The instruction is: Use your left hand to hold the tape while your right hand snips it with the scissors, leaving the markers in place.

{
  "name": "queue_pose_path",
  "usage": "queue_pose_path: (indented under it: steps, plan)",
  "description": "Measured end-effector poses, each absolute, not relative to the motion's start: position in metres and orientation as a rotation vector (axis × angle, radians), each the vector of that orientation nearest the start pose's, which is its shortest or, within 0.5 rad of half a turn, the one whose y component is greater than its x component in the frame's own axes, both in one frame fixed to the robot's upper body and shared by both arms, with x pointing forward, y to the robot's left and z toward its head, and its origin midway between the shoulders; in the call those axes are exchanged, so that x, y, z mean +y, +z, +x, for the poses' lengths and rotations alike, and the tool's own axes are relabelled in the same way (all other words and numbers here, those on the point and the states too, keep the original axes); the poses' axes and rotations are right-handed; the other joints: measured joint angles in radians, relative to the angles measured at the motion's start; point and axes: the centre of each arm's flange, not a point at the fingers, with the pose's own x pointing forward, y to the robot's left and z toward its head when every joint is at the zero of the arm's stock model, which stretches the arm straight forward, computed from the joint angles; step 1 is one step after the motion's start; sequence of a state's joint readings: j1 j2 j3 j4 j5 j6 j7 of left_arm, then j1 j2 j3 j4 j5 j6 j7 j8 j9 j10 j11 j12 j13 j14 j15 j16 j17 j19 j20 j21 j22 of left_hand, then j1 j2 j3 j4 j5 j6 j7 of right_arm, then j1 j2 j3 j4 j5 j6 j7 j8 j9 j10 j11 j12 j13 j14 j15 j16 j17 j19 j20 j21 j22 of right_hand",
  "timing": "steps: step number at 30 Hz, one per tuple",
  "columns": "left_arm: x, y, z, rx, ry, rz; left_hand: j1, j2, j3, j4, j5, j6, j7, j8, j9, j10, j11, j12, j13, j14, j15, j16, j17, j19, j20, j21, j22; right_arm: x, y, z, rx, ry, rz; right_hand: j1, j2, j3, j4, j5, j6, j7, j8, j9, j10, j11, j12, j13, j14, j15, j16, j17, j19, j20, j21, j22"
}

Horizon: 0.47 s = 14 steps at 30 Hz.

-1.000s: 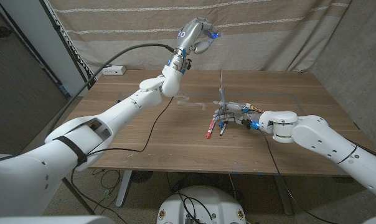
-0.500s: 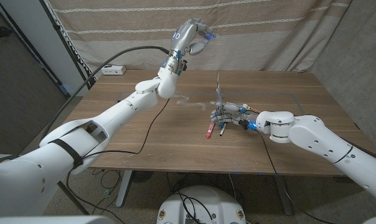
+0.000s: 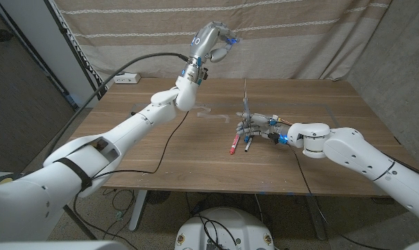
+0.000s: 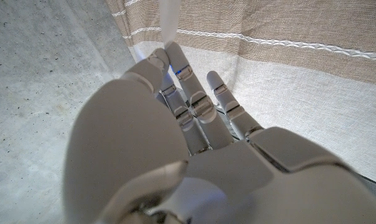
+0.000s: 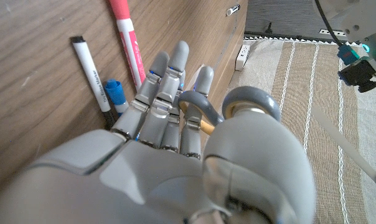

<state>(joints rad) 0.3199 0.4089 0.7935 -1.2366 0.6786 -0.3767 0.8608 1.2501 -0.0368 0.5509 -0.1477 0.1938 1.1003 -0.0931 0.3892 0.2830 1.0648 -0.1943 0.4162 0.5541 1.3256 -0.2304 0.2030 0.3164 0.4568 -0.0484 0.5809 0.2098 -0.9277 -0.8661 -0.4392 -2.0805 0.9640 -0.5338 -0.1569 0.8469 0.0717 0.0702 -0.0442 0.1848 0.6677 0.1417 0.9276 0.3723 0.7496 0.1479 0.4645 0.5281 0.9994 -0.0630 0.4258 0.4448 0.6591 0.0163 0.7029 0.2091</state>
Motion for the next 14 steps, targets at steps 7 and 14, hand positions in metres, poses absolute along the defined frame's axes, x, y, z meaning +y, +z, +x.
queue_pose_path:
  steps: [7, 14]
  plan:
    - [0.0925, 0.1752, 0.5725, -1.624, 0.276, 0.907, -0.003, -0.003, 0.0, 0.0, 0.0, 0.0, 0.0, 0.0, 0.0, 0.002, -0.002, -0.001, 0.0, 0.0, 0.0, -0.002, 0.006, 0.0, 0.0, 0.0, 0.0, -0.1862, -0.0299, 0.5402, -0.08, 0.517, -0.188, -0.001, 0.001, -0.001, -0.001, 0.0, 0.002, 0.002, -0.008, -0.006, 0.0, 0.0, -0.002, -0.005, 0.0, 0.0, 0.008, -0.005, 0.0, 0.0, -0.004, -0.005]
    - [0.0909, 0.1723, 0.5741, -1.621, 0.273, 0.908, -0.003, -0.003, 0.0, 0.0, -0.001, 0.0, 0.0, 0.0, 0.0, 0.006, -0.006, -0.004, -0.001, 0.0, 0.0, -0.003, 0.007, 0.0, 0.0, 0.001, 0.0, -0.1882, -0.0296, 0.541, -0.078, 0.52, -0.188, -0.006, 0.006, -0.001, -0.001, 0.0, 0.005, 0.005, -0.015, -0.015, 0.0, 0.0, -0.002, -0.01, 0.0, 0.0, 0.008, -0.009, -0.004, 0.004, -0.004, -0.005]
